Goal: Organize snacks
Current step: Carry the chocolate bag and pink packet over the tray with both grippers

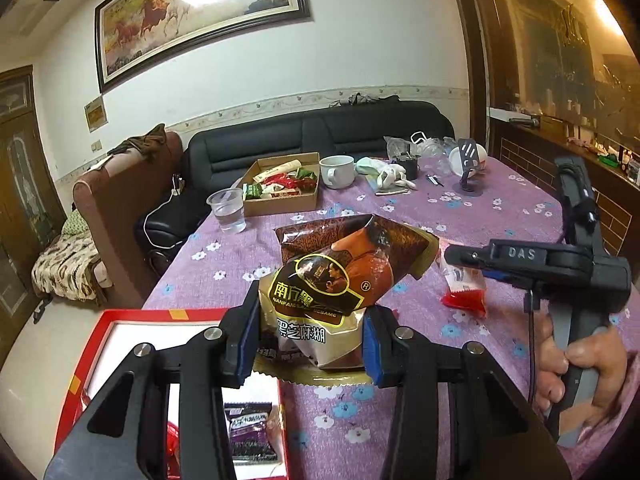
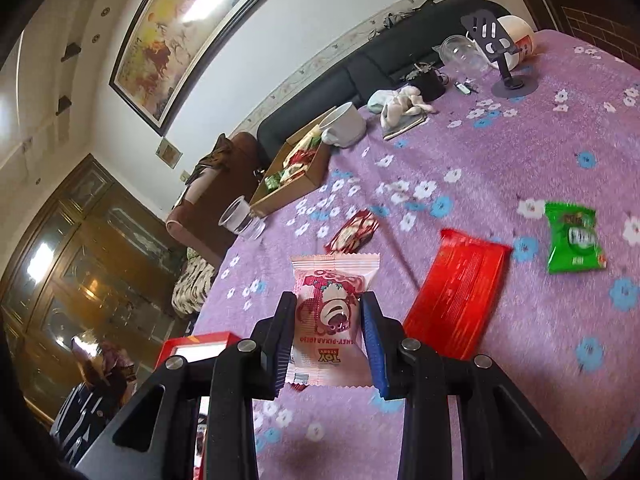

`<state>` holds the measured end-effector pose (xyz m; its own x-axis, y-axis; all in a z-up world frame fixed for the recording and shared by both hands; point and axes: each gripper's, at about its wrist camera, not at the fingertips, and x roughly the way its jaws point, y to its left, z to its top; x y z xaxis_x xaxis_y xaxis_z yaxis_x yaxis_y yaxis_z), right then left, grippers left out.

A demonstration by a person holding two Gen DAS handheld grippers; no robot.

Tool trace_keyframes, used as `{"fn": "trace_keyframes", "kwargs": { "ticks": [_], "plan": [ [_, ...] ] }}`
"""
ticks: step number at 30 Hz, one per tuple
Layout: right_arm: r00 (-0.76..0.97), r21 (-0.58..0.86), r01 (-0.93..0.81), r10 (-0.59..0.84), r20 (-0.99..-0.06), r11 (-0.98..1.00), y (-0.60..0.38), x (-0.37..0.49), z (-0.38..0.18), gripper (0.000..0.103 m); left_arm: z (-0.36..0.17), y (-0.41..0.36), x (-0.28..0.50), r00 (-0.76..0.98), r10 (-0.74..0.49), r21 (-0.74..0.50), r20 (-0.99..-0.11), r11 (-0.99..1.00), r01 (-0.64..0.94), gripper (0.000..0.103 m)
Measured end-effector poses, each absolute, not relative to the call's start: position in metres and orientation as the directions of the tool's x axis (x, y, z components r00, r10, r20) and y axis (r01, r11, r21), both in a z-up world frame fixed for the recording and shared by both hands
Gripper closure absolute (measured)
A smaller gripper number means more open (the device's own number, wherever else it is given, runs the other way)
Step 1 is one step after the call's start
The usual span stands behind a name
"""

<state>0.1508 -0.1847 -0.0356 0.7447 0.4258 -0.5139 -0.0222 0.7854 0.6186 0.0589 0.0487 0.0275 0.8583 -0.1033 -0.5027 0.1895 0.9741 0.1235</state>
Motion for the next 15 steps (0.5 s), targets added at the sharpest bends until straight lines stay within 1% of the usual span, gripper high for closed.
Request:
{"fn": "trace_keyframes", "kwargs": {
  "ticks": [9, 15],
  "plan": [
    [0.744, 0.644, -0.087, 0.479, -0.465, 0.76, -0.142, 0.111, -0.038, 0.07, 0.025, 0.075, 0.045, 0.855, -0.123, 0.075, -0.503, 0.98, 0.185, 0.062],
    [0.734, 0.65, -0.147, 0.523, -0.434, 0.746, -0.107, 0.097, -0.034, 0.07, 0.024, 0.099, 0.035, 0.859, -0.111, 0.048, -0.5, 0.987, 0.155, 0.062]
  ]
}}
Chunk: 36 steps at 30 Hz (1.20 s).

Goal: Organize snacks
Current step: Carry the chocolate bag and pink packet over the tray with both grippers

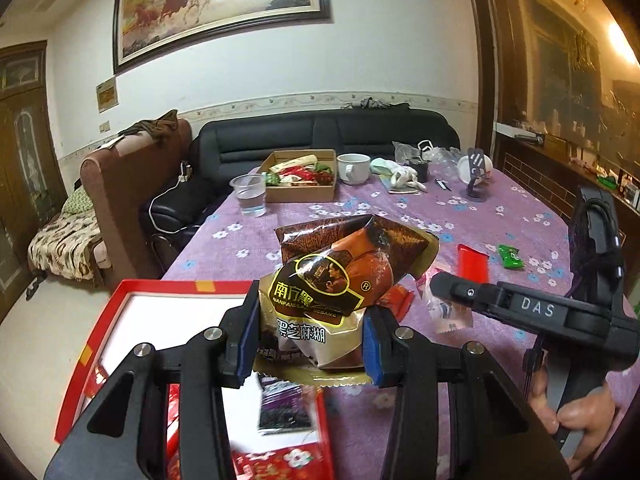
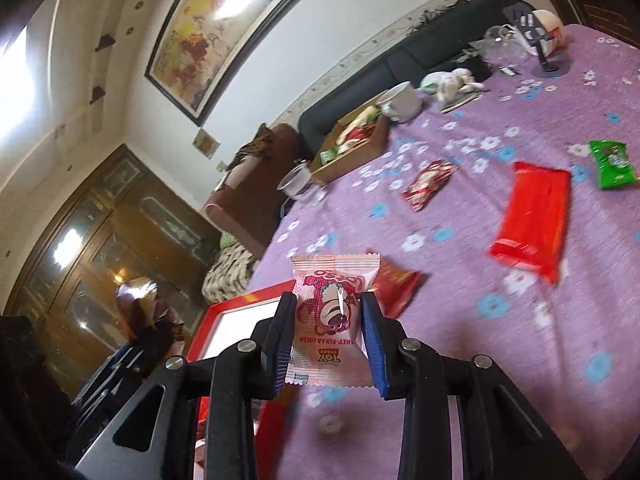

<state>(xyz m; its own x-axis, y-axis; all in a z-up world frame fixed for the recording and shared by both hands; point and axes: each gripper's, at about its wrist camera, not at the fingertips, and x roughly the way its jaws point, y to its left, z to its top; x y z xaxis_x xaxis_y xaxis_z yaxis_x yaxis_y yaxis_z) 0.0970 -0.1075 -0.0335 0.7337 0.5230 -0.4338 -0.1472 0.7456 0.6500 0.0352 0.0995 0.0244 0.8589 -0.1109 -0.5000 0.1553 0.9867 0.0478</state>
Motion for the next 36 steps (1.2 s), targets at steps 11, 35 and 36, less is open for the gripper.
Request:
{"fn": "trace_keyframes", "kwargs": {
  "ticks": [11, 35, 36],
  "plan": [
    [0.679, 0.608, -0.235, 0.576, -0.455, 0.758, -0.035, 0.087, -0.03, 0.07, 0.019, 0.139, 0.027, 0.863, -0.075, 0.012, -0.499, 0.996, 0.093, 0.062],
    [0.6, 0.544, -0.318, 0.61, -0.519, 0.776, 0.045, 0.085, -0.036, 0.07, -0.006, 0.202, 0.023, 0.845, -0.017, -0.036, -0.535, 0.999, -0.002, 0.062],
    [0.597, 0.543, -0.32, 0.61, -0.52, 0.776, 0.047, 0.085, -0.037, 0.07, -0.007, 0.203, 0.023, 0.843, -0.015, -0.035, -0.538, 0.999, -0.005, 0.062]
  ]
}}
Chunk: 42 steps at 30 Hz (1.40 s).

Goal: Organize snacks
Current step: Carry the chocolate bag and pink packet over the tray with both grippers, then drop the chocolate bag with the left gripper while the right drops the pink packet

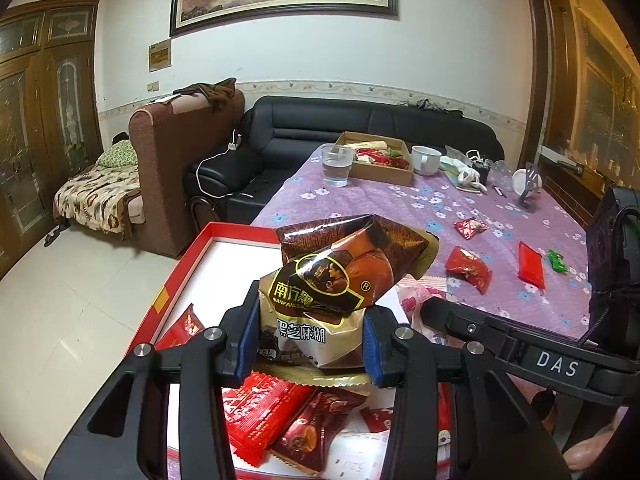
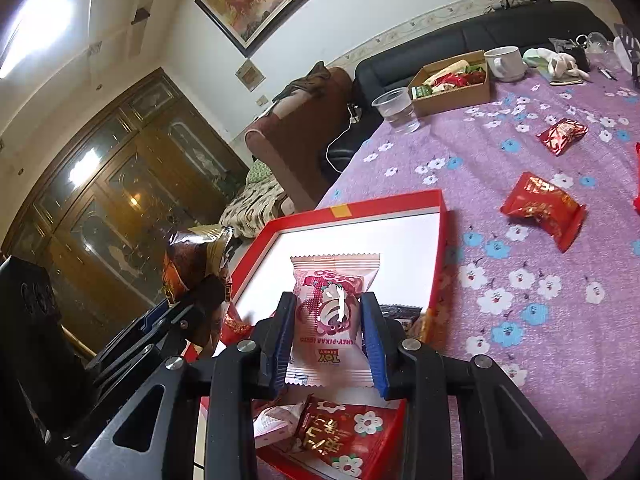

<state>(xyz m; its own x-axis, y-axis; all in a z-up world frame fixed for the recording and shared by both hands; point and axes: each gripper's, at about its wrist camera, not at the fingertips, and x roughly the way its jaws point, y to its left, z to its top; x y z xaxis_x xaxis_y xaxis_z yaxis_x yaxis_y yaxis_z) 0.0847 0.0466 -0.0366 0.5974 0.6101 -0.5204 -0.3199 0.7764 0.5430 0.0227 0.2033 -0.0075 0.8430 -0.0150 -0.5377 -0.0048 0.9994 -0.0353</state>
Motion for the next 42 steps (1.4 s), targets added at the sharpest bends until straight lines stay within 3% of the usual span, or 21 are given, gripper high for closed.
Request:
{"fn": "trace_keyframes", "kwargs": {
  "ticks": [26, 30, 33, 42],
  "plan": [
    [0.556, 0.528, -0.349, 0.625, -0.549, 0.774, 0.081, 0.08, -0.047, 0.065, -0.034, 0.209, 0.034, 0.773, 0.096, 0.045, -0.627, 0.995, -0.087, 0.06],
    [0.571, 0.538, -0.346, 0.628, -0.529, 0.768, 0.07, 0.076, -0.041, 0.061, -0.027, 0.2, 0.029, 0.783, 0.113, 0.073, -0.612, 0.994, -0.086, 0.054],
    [0.583, 0.56, -0.327, 0.629, -0.514, 0.761, 0.056, 0.073, -0.037, 0.056, -0.022, 0.195, 0.024, 0.796, 0.107, 0.076, -0.595, 0.994, -0.077, 0.041],
    [0.623, 0.618, -0.261, 0.618, -0.479, 0.742, 0.009, 0.071, -0.036, 0.051, -0.01, 0.176, 0.012, 0.818, 0.109, 0.105, -0.564, 0.993, -0.06, 0.037]
  ]
}}
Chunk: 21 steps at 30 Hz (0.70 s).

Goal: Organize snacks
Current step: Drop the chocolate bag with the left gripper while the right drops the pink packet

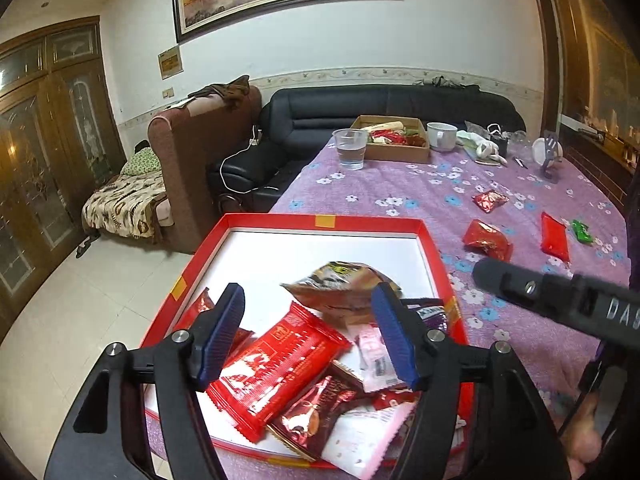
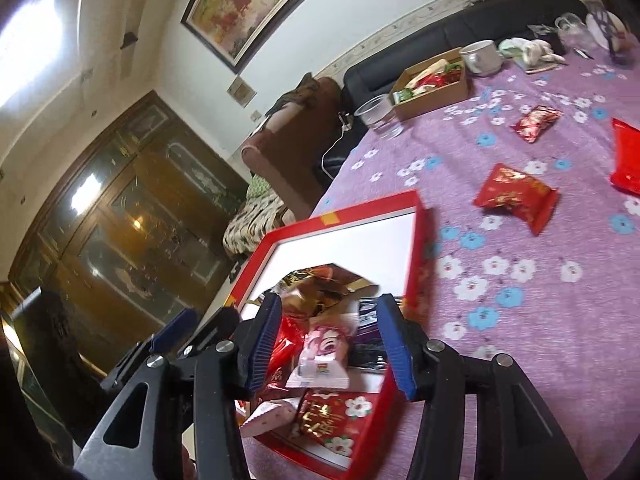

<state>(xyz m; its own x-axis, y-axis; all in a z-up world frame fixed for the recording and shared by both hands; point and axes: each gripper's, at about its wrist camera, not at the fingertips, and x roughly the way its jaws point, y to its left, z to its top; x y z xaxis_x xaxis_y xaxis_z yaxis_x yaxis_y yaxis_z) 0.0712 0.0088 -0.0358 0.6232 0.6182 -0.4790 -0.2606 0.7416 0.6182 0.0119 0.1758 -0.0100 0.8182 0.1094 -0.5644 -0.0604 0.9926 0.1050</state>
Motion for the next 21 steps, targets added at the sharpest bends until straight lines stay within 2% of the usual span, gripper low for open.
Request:
{"fn": "trace_keyframes", "kwargs": {
  "ticks": [5, 8, 21],
  "plan": [
    [0.649, 0.643, -0.225, 0.605, -0.462, 0.732, -0.019, 0.069, -0.036, 0.047, -0.01, 0.16, 0.01, 0.815, 0.099, 0.12, -0.57, 0.992, -0.037, 0.036],
    [0.662, 0.655, -0.206, 0.597, -0.454, 0.727, -0.035, 0.068, -0.036, 0.046, -0.009, 0.149, 0.007, 0.82, 0.093, 0.135, -0.565, 0.991, -0.019, 0.025],
    [0.754, 0.706, -0.063, 0.497, -0.429, 0.705, -0.138, 0.061, -0.043, 0.041, -0.017, 0.097, 0.011, 0.804, 0.039, 0.187, -0.593, 0.978, 0.091, 0.024]
  ]
}}
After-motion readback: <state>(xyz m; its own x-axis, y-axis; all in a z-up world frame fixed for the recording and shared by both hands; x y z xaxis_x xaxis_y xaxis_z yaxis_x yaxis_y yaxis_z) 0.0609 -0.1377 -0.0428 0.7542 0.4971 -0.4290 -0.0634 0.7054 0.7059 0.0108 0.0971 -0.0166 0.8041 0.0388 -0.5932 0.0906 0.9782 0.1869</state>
